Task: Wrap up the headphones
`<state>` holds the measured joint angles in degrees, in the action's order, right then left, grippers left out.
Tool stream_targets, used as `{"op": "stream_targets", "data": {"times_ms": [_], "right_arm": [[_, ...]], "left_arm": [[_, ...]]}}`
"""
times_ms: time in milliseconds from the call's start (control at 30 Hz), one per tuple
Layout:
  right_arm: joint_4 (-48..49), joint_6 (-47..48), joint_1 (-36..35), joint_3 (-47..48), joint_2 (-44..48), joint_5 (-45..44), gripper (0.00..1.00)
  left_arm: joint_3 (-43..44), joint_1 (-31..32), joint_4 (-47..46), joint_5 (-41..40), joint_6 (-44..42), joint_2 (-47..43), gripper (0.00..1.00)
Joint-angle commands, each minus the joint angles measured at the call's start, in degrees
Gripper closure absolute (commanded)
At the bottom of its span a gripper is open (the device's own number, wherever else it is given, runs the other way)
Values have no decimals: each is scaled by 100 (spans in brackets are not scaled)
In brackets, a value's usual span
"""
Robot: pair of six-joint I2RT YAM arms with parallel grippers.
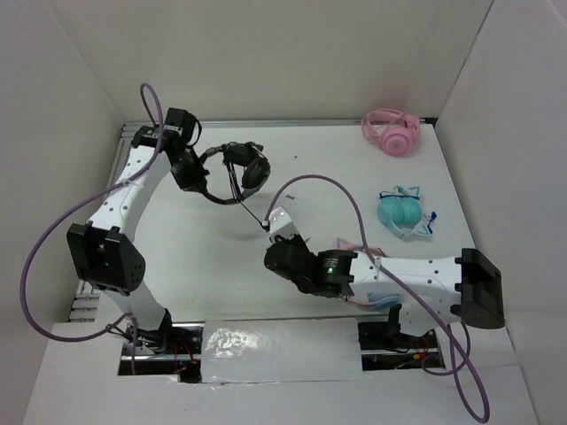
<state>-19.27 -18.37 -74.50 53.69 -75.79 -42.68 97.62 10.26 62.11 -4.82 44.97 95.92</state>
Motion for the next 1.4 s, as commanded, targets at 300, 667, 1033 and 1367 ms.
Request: {"op": "stream_targets", "data": {"times_ms": [300, 667, 1033, 1367], "right_arm": [[-578, 2804, 568, 952, 318, -869, 100], [-350, 2882, -2, 536, 1558, 602, 100], [-551, 4734, -329, 1740, 732, 14, 100], [-455, 6046, 1048, 2251, 610, 1452, 100]], "left_arm": [[-33, 276, -310, -1771, 936, 833, 100], [1635, -341, -683, -1390, 178, 1033, 100], [812, -16, -945, -1231, -128, 1412, 100], [-2079, 1381, -3000, -1057, -1763, -485, 100]]}}
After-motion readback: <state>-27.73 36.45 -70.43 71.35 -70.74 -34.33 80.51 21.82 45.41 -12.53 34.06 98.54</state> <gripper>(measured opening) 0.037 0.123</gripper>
